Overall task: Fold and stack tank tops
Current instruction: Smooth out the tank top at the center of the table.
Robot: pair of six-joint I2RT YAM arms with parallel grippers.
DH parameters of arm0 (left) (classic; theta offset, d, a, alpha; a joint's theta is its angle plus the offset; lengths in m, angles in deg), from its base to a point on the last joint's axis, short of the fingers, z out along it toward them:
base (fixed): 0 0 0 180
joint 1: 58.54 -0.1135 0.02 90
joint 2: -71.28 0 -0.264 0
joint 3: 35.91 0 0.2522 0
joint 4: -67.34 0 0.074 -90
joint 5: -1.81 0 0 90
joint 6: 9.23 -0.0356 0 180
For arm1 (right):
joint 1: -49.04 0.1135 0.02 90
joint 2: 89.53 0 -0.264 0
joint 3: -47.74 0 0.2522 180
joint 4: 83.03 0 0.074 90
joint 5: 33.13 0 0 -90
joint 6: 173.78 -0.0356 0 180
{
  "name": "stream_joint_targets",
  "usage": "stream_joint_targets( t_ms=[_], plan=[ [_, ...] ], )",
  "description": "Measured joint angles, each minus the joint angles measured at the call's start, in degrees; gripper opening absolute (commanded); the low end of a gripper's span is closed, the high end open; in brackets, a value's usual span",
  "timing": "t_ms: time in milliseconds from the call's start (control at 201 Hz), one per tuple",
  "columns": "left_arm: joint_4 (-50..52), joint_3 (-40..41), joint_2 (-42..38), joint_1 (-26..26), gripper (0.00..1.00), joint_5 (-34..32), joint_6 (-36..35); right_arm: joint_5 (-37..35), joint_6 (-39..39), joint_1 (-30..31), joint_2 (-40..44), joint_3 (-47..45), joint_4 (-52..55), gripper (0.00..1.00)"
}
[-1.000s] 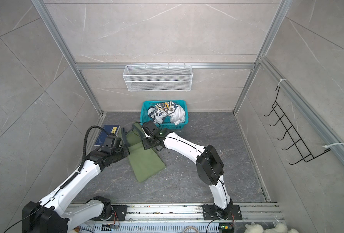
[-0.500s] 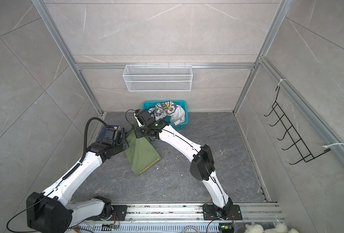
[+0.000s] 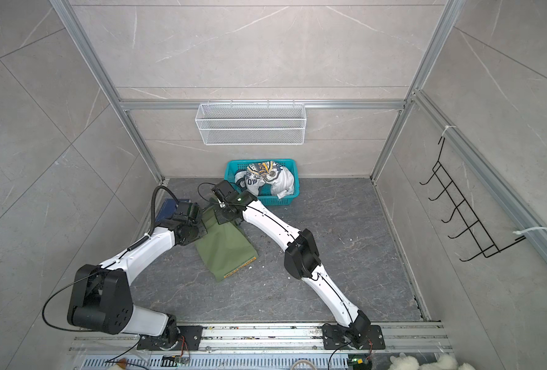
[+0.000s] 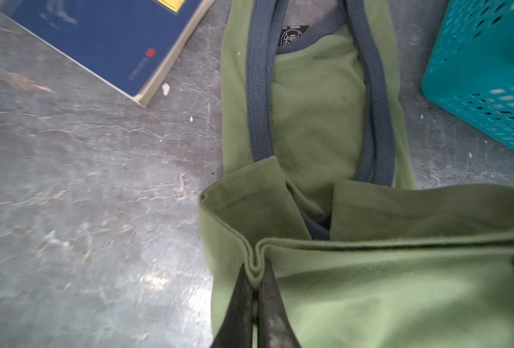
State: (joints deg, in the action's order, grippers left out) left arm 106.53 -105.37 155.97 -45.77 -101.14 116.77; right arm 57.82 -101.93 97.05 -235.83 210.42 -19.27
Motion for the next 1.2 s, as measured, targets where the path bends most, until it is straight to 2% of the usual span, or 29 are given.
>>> stream_joint_targets(
  t_ms=[90,139,214,309,493,552,632,712,941,1130,1200],
  plan=[
    [-1.9,0.1,1.7,-0.7,0.01,1.4,-0.5,-0.5,0.0,-0.1,-1.0,1.3,0.4,0.00],
    [-2.8,0.1,2.5,-0.8,0.06,2.1,-0.9,-0.8,0.0,-0.2,-1.4,1.6,0.6,0.00],
    [-3.5,0.1,3.4,-0.9,0.24,2.9,-1.6,-0.8,0.0,-0.5,-2.2,1.8,0.9,0.00],
    [-3.1,-0.3,4.1,-1.0,0.46,3.6,-1.5,-1.0,0.0,-1.0,-3.4,2.5,0.9,0.06],
    [0.9,0.5,0.4,-1.6,0.73,3.3,2.3,-0.6,0.0,-2.1,-5.9,4.0,2.0,0.11],
    [1.0,3.4,-4.2,-2.0,0.73,3.7,4.5,-0.1,-0.1,-2.4,-6.5,4.8,2.2,0.18],
    [0.4,7.7,-9.7,-3.5,0.74,5.9,6.8,0.6,0.0,-2.8,-7.3,5.9,2.5,0.36],
    [-1.0,10.1,-10.4,-5.4,0.73,8.9,8.2,1.0,-0.2,-3.1,-7.6,6.4,2.6,0.47],
    [-5.7,10.8,-1.4,-6.8,0.63,16.0,9.8,1.9,0.0,-3.4,-8.1,6.4,3.5,0.57],
    [-6.7,9.4,2.5,-6.8,0.57,17.9,10.1,2.1,0.0,-3.4,-8.1,5.1,3.6,0.63],
    [-7.1,8.7,3.6,-6.8,0.47,18.0,10.1,2.5,0.0,-3.4,-8.1,4.6,3.7,0.62]
  ],
)
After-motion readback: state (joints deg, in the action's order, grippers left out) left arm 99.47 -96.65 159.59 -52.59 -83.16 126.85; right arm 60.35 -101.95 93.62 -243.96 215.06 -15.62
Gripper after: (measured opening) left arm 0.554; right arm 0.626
